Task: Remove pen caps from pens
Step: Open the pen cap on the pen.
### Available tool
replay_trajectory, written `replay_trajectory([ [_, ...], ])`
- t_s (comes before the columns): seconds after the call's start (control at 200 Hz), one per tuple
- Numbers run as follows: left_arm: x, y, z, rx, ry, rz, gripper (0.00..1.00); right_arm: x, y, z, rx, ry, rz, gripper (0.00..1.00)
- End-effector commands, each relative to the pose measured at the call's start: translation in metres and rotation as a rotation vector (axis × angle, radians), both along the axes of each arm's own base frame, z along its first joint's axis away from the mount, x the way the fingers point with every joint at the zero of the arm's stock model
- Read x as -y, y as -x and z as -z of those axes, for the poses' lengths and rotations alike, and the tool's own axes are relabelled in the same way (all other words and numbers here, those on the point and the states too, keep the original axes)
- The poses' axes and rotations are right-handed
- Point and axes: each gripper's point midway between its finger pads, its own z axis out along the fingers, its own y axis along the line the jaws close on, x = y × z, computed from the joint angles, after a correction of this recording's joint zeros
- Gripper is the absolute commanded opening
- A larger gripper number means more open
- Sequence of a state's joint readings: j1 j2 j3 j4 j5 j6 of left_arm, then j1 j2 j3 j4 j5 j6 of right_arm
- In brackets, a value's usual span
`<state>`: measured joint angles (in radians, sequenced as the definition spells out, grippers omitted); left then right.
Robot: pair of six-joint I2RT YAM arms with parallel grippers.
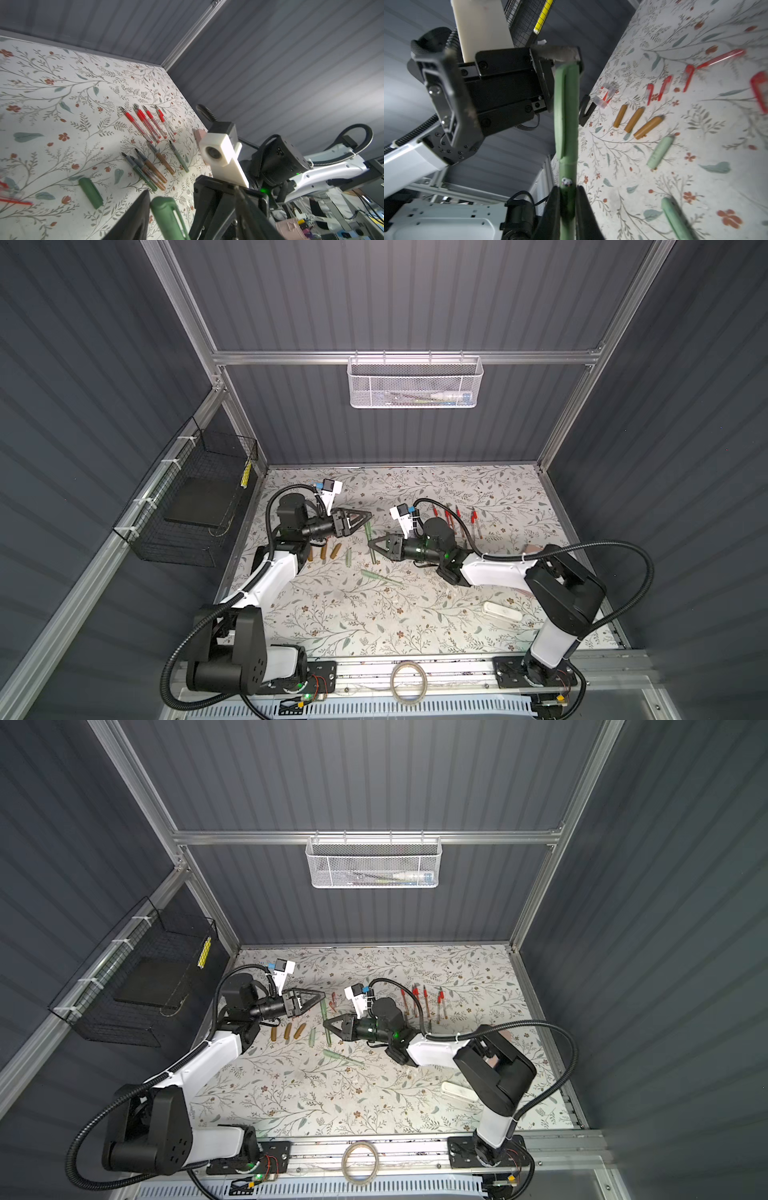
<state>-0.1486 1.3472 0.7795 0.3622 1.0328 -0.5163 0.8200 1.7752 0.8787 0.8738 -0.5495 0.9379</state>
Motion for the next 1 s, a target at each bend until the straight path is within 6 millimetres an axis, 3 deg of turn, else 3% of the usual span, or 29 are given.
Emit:
replay_trajectory([
  [0.0, 0.008, 0.007, 0.005, 0.008, -0.036, 0.059, 0.64, 0.0, 0.004, -0.032, 0.009, -0.145, -0.037, 0.0],
  [0.145, 0.008, 0.006, 0.002, 0.016, -0.022, 0.058, 0.63, 0.002, 0.004, -0.027, 0.003, -0.14, -0.039, 0.0],
  [0.25, 0.01, 0.005, -0.001, 0.001, -0.01, 0.061, 0.49, 0.0, 0.007, -0.036, 0.019, -0.163, -0.066, 0.0],
  [0.38, 0.009, 0.002, -0.001, 0.011, -0.012, 0.049, 0.34, 0.0, 0.003, -0.028, 0.004, -0.149, -0.058, 0.0],
  [0.555, 0.009, -0.002, 0.0, -0.002, -0.027, 0.041, 0.27, 0.002, 0.004, -0.022, 0.009, -0.136, -0.061, 0.0],
  [0.67, 0.008, -0.005, -0.001, -0.004, -0.028, 0.034, 0.09, 0.004, 0.002, -0.02, -0.01, -0.136, -0.053, 0.0],
  [0.731, 0.008, -0.006, 0.0, -0.014, -0.031, 0.033, 0.0, 0.006, 0.002, -0.022, 0.0, -0.131, -0.049, 0.08],
  [0.861, 0.007, -0.009, 0.003, -0.016, -0.037, 0.015, 0.0, 0.005, 0.0, -0.013, 0.012, -0.052, -0.024, 0.34],
  [0.996, 0.004, -0.013, 0.003, -0.044, -0.038, -0.012, 0.0, 0.005, -0.001, -0.01, 0.047, 0.036, 0.023, 0.42],
])
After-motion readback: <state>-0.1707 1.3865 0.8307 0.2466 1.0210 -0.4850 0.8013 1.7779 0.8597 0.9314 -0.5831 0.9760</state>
